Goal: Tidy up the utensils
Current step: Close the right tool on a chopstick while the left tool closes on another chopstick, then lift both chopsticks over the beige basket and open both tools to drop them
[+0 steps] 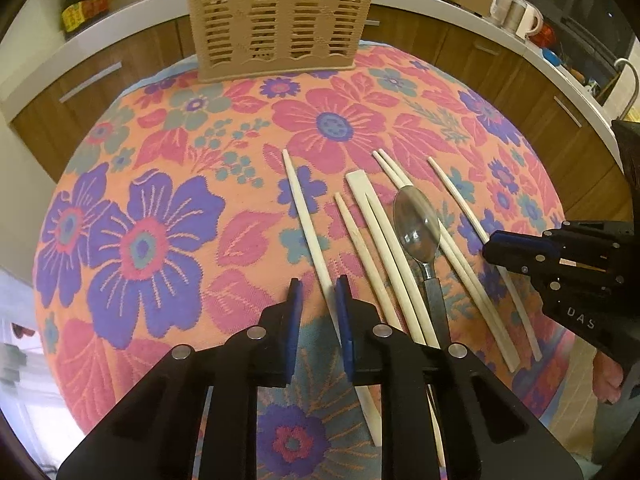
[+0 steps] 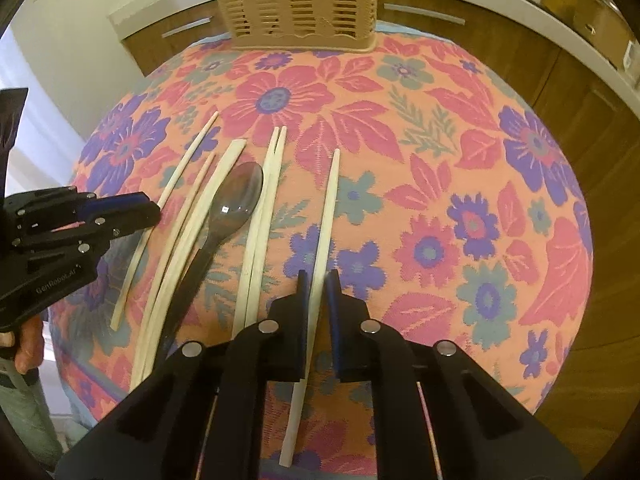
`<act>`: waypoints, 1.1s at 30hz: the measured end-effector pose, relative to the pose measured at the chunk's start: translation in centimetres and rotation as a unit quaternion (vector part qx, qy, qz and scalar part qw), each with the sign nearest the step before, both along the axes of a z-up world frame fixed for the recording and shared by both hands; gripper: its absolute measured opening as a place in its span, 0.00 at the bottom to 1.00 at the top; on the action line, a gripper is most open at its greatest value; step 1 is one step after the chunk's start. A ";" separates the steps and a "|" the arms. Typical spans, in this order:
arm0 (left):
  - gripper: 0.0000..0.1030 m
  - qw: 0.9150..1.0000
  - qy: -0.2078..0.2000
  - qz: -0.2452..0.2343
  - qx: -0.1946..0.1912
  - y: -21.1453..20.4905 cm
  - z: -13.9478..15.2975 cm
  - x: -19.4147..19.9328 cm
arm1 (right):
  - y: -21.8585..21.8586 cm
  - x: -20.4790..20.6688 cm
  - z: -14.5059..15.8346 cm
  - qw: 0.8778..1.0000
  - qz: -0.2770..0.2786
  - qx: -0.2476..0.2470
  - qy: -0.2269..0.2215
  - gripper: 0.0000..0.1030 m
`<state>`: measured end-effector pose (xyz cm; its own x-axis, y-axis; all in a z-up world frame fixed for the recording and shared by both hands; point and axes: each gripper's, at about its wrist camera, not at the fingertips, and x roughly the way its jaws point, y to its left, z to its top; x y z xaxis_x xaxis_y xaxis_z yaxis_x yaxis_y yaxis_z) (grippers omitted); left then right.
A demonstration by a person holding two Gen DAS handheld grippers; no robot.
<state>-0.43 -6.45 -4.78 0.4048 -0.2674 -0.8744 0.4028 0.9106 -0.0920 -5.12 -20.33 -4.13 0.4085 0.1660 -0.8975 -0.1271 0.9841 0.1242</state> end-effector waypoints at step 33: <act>0.04 0.974 -0.177 0.009 -0.139 1.0 11.3 2.3 | -0.3 3.7 8.4 0.993 0.039 0.031 -0.112 0.04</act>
